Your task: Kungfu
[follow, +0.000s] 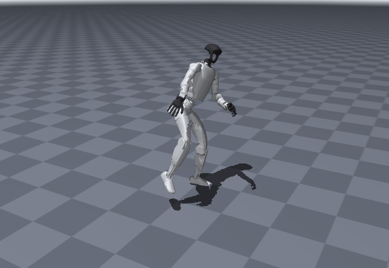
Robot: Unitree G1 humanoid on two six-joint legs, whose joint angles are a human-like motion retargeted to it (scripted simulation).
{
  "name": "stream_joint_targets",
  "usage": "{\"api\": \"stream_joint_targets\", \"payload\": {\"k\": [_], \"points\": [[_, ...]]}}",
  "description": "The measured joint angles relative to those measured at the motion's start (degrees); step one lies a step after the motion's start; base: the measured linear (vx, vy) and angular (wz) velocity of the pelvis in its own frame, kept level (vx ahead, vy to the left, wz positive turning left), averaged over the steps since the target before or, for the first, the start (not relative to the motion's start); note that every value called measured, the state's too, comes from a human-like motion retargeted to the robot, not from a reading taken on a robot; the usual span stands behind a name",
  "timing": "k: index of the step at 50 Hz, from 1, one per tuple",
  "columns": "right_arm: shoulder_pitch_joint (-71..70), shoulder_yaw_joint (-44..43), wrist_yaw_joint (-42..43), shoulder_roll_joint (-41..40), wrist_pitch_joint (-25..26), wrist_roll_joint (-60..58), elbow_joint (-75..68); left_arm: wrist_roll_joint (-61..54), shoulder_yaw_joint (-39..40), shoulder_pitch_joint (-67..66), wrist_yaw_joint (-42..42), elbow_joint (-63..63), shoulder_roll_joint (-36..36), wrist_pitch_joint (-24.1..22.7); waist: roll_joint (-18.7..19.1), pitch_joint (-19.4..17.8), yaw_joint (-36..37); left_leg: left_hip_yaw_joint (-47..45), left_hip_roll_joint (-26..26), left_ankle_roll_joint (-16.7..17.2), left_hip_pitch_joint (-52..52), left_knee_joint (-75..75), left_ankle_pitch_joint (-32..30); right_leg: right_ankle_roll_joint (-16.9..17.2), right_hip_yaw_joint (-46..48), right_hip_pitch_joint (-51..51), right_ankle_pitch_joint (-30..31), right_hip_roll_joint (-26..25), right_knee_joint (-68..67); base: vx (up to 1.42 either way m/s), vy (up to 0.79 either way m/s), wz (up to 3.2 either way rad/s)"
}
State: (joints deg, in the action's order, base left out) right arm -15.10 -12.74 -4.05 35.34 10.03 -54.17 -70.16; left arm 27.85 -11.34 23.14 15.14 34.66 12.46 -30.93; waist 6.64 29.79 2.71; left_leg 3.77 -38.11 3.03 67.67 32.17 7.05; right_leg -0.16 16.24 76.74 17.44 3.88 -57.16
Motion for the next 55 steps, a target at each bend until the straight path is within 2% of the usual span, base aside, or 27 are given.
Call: {"api": "stream_joint_targets", "payload": {"k": [2,3,5,8,10,13,15,18,20,21,22,23,24,25,27,30,34,37,42,45,48,50,52,55], "points": [[1.52,0.99,0.3,-2.91,-0.95,1.39,-0.34,-1.38,1.13,-2.29,-1.37,2.99,0.51,0.07,-3.32,0.0,-3.46,-4.59,4.01,0.64,-4.05,-0.83,0.85,6.45,1.63,-4.98,-2.08,-0.08,1.48,0.3,-0.37,1.73],[2.19,2.18,0.78,-4.15,-1.82,2.46,-0.65,-2.03,1.51,-3.6,-1.9,4.45,0.86,0.05,-4.8,0.0,-4.83,-6.37,5.91,1.09,-6.32,-1.6,1.09,8.28,0.65,-7.02,-3.25,-0.91,2.81,0.2,-0.29,1.66],[3.53,3.64,1.62,-5.86,-3.96,3.49,-0.96,-2.81,2.12,-5.78,-2.87,7.08,1.24,0.02,-7.46,0.0,-6.09,-8.98,9.39,1.93,-10.07,-2.5,1.59,8.94,-1.48,-10.33,-5.43,-0.79,6.02,0.15,-0.22,1.32],[4.93,4.89,3.1,-7.14,-5.58,4.83,-1.34,-2.52,1.48,-7.15,-4.63,11.24,0.34,-0.93,-10.72,0.0,-5.86,-13.22,13.63,2.71,-14.17,-3.78,1.9,3.27,-3.79,-12.96,-8.14,4.14,11.99,0.11,-0.42,0.82],[5.08,4.88,5.1,-8.4,-5.81,6.11,-1.88,-1.88,-0.1,-7.67,-6.54,13.44,-1.27,-1.02,-10.48,0.0,-5.44,-15.06,14.69,3.54,-15.94,-4.77,1.73,-0.34,-4.18,-14.23,-9.5,6.75,17.99,-0.11,-0.33,0.33],[2.68,8.26,9.06,-10.76,-8.7,10.34,-3.64,-0.42,-2.86,-7.69,-11.24,15.26,-2.18,-1.1,-6.69,-0.61,-5.26,-17.2,12.73,5.44,-18.21,-5.32,1.44,-6.42,-4.9,-15.64,-11.84,7.6,27.87,-0.23,-0.51,-0.46],[-0.62,11.61,11.78,-12.42,-11.85,13.84,-5.33,2.15,-4.14,-6.37,-15.83,16.07,-2.1,-1.2,-3.94,-2.65,-5.42,-19.32,10.44,7.16,-20.33,-4.56,2.03,-9.05,-3.89,-16.75,-13.18,8.31,33.26,-0.25,-0.48,-0.9],[-5.71,15.05,16.53,-16.29,-17.33,18.27,-8.18,8.17,-4.73,-2.49,-22.34,18.9,-1.86,-1.0,-0.47,-5.25,-5.51,-21.29,7.23,10.48,-22.51,-3.32,2.64,-11.91,1.99,-17.29,-18.36,9.33,38.19,-0.21,-0.58,-0.83],[-8.67,16.62,20.29,-18.84,-22.13,21.08,-10.1,13.41,-5.21,1.2,-26.14,22.31,-2.67,-1.18,-1.16,-6.11,-6.77,-22.93,9.82,11.97,-23.68,-2.95,2.6,-8.23,4.45,-16.33,-17.04,12.62,39.78,-0.16,-0.57,0.39],[-9.53,17.08,22.1,-19.78,-24.51,22.45,-10.3,15.4,-5.66,2.93,-27.09,23.95,-3.1,-1.48,-3.26,-6.61,-8.11,-25.04,13.24,11.97,-25.0,-3.15,2.16,-4.62,6.06,-15.33,-12.43,17.39,39.08,-0.09,-1.02,1.26],[-10.6,17.59,23.77,-20.61,-26.86,24.04,-10.44,17.25,-6.14,4.76,-27.86,25.49,-3.44,-2.06,-5.02,-7.08,-8.97,-26.51,16.12,11.97,-25.85,-3.44,1.62,-1.69,3.72,-12.49,-10.07,20.31,36.76,-0.13,-1.05,1.25],[-12.1,18.18,25.18,-21.2,-29.14,26.07,-10.46,18.81,-6.67,6.77,-28.29,26.82,-3.6,-3.19,-6.11,-7.49,-8.86,-26.7,17.94,11.97,-25.75,-3.92,0.89,-0.12,-6.48,-5.97,-12.23,19.53,31.23,-0.37,-0.73,0.73],[-14.3,18.82,26.05,-21.75,-31.33,27.46,-9.91,19.92,-6.67,9.32,-28.7,28.08,-3.78,-3.91,-5.18,-8.98,-8.95,-24.36,18.34,11.97,-24.85,-3.9,0.74,0.42,-10.1,-1.73,-13.34,19.04,27.91,-0.62,-0.52,0.24],[-16.84,19.47,26.64,-22.28,-33.48,28.52,-9.1,20.8,-6.39,12.13,-29.11,29.32,-3.96,-4.43,-3.24,-11.01,-9.12,-20.77,18.04,11.97,-23.56,-3.63,0.89,0.47,-10.43,1.37,-13.93,18.68,25.7,-0.63,-0.6,-0.33],[-20.23,22.94,26.93,-23.33,-36.82,29.55,-7.25,23.63,-2.99,16.38,-27.58,32.75,-4.51,-5.5,-3.71,-14.45,-9.08,-16.64,21.33,11.97,-27.03,-5.78,2.14,-1.33,-9.32,3.75,-16.43,18.49,22.11,-0.4,-0.52,-0.99],[-22.77,26.87,25.99,-24.82,-40.18,28.95,-4.69,24.98,-3.57,20.26,-25.02,36.29,-3.75,-5.09,0.23,-14.35,-8.68,-8.32,23.88,11.97,-27.33,-9.25,4.15,-1.78,-13.08,11.99,-20.42,13.53,15.49,-0.06,-0.15,-0.95],[-24.28,31.87,23.32,-23.11,-45.08,28.24,-1.39,26.92,-7.89,24.11,-22.39,35.89,-1.16,-6.73,5.95,-18.55,-8.15,-9.94,23.33,11.97,-31.35,-12.51,6.92,-2.91,-10.51,13.22,-21.24,11.6,12.86,-0.03,0.0,-0.8],[-24.92,32.13,22.38,-22.27,-46.72,28.01,0.58,27.9,-10.48,26.1,-19.43,35.3,-0.21,-7.55,9.62,-22.6,-10.01,-13.68,22.61,11.97,-33.13,-14.58,8.11,-3.13,-9.41,13.22,-22.08,12.82,11.12,-0.12,0.08,0.23],[-24.72,31.56,18.91,-23.79,-52.21,33.83,1.88,25.95,-10.0,26.22,-12.83,34.43,-1.55,-6.55,12.28,-26.76,-11.51,-14.12,25.09,11.97,-35.26,-16.53,9.13,-2.75,-10.62,13.22,-21.96,14.28,10.17,-0.04,0.13,0.19],[-23.55,34.22,10.51,-23.62,-53.81,42.79,6.22,21.73,-10.3,23.54,-5.04,27.71,0.41,-2.03,13.75,-27.01,-11.21,-14.19,24.59,11.97,-34.47,-16.03,10.01,-3.06,-9.87,13.22,-21.87,14.33,10.43,0.0,0.07,0.06],[-18.08,39.49,-1.59,-21.16,-50.94,55.94,20.97,10.57,-15.68,14.92,7.19,7.81,7.86,9.86,14.62,-25.86,-9.9,-14.97,24.67,11.97,-34.34,-16.29,10.22,-3.27,-9.78,13.22,-21.23,14.25,11.45,0.07,0.07,-0.05],[-12.48,42.91,-6.79,-20.28,-48.44,62.6,32.61,4.67,-19.17,8.26,11.45,-8.02,15.05,17.07,14.33,-24.31,-8.16,-15.38,25.49,11.97,-35.18,-17.28,10.05,-2.86,-10.66,13.22,-21.25,14.17,11.72,0.16,0.04,-0.02],[-7.26,46.56,-8.29,-20.99,-48.11,64.41,42.34,-0.89,-21.14,2.1,11.83,-22.16,21.14,23.14,14.02,-22.49,-6.23,-15.68,26.14,11.97,-36.0,-18.57,9.77,-2.33,-11.22,13.22,-21.19,14.5,11.83,0.13,0.04,0.11],[-1.34,49.11,-7.2,-22.58,-49.71,59.99,52.29,-5.44,-22.42,-5.49,7.46,-38.31,28.42,27.73,13.57,-20.53,-3.73,-15.77,27.06,11.97,-37.06,-20.15,9.02,-2.24,-11.93,13.22,-20.99,14.79,11.94,0.09,0.07,0.08]]}}
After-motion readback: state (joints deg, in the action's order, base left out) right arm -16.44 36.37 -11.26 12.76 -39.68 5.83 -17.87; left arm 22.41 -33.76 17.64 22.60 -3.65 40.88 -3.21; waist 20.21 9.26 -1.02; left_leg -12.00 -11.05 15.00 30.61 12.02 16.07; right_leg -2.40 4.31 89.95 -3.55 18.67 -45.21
